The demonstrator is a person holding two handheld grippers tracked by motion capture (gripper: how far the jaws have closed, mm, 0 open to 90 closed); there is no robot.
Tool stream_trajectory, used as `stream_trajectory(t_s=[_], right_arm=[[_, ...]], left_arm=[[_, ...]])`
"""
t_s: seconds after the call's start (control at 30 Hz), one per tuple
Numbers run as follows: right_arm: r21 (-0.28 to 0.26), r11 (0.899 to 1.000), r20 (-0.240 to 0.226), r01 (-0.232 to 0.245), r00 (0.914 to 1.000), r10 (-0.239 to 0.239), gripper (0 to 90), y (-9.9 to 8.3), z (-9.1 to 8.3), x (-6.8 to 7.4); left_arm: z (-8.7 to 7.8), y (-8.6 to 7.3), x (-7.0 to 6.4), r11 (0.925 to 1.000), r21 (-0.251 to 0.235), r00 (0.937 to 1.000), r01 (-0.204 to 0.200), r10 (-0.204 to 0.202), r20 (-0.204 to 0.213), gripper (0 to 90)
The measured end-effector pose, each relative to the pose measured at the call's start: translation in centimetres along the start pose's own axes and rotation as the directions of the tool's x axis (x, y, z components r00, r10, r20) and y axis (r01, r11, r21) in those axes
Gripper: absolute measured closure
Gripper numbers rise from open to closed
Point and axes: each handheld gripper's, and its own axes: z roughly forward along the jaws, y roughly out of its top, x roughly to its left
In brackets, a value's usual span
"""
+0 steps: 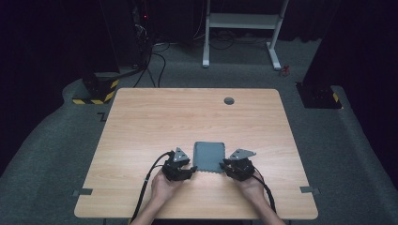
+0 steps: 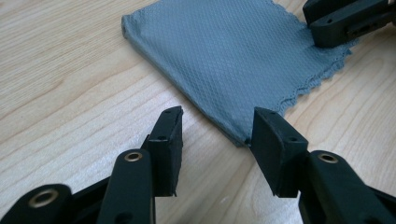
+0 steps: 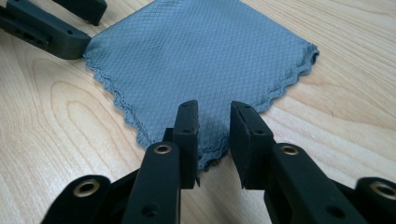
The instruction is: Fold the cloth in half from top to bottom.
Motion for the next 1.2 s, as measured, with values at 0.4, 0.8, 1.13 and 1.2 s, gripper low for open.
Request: stream_trajectory(t_s=[0.4, 0.8, 1.13, 1.2], right_arm=[[-0.016, 0.999, 0.014, -0.045, 0.9989, 0.045, 65.9, -0.7, -1.0, -0.6], [-0.088, 0.989, 0.029, -0.117, 0.9924, 0.119, 64.4, -2.0, -3.2, -2.1], [-0.125, 0.982, 0.038, -0.139, 0.9887, 0.145, 63.1, -2.4, -4.5, -2.6], [-0.134, 0.980, 0.038, -0.147, 0.9875, 0.153, 62.8, -2.5, -4.8, -2.7]], left_arm=[[-0.8, -1.2, -0.5, 0.9991, -0.041, 0.9999, 0.011, -0.011, 0.002, 47.8], [-2.8, -1.5, 0.9, 0.9840, -0.149, 0.9953, 0.097, -0.097, 0.008, 43.4], [-4.6, -2.0, 2.1, 0.9735, -0.190, 0.9916, 0.127, -0.130, -0.003, 40.1], [-4.8, -2.2, 2.3, 0.9712, -0.197, 0.9905, 0.134, -0.138, -0.005, 39.6]])
